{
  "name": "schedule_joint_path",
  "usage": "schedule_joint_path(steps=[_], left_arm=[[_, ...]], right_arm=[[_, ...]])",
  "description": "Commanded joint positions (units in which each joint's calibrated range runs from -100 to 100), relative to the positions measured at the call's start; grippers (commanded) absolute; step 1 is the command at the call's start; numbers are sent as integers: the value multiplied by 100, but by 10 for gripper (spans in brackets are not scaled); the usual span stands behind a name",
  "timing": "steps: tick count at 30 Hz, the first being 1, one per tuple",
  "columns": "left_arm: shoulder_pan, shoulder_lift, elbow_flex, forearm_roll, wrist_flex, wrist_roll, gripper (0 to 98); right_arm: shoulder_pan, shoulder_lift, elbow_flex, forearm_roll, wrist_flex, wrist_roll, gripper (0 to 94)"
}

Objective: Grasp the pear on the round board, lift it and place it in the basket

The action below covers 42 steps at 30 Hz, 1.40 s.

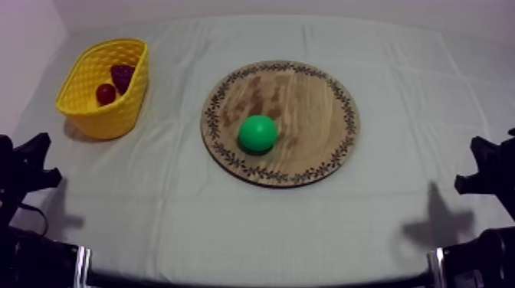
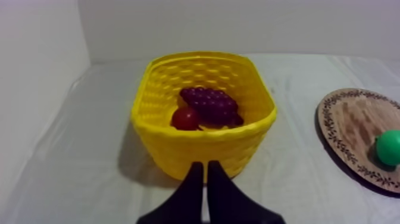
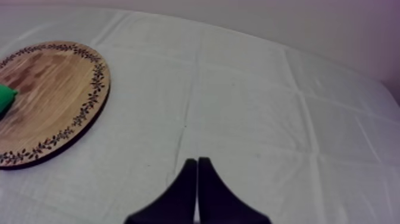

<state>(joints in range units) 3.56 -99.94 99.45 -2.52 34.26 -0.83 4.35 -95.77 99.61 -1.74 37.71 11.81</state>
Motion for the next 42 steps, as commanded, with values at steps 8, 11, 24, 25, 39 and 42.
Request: schedule_joint_path(steps=[8,11,24,25,39,42], left_arm=[[129,647,-715,-372,-102,353,0],[155,1262,-1334,-391,-103,418,0],[786,3912,-3903,-407,-8,359,0],[868,4055,-4031,-424,22,368,0],[2140,6006,-6086,-891,1221,992,0],[2349,6422,-6498,-900,1394,1045,0]], right_arm=[[1,1,5,1,3,-2,5],[1,1,5,1,3,-2,5],[1,1,5,1,3,-2,5],[1,1,5,1,3,-2,5],[1,1,5,1,3,-2,5],[1,1,5,1,3,-2,5]])
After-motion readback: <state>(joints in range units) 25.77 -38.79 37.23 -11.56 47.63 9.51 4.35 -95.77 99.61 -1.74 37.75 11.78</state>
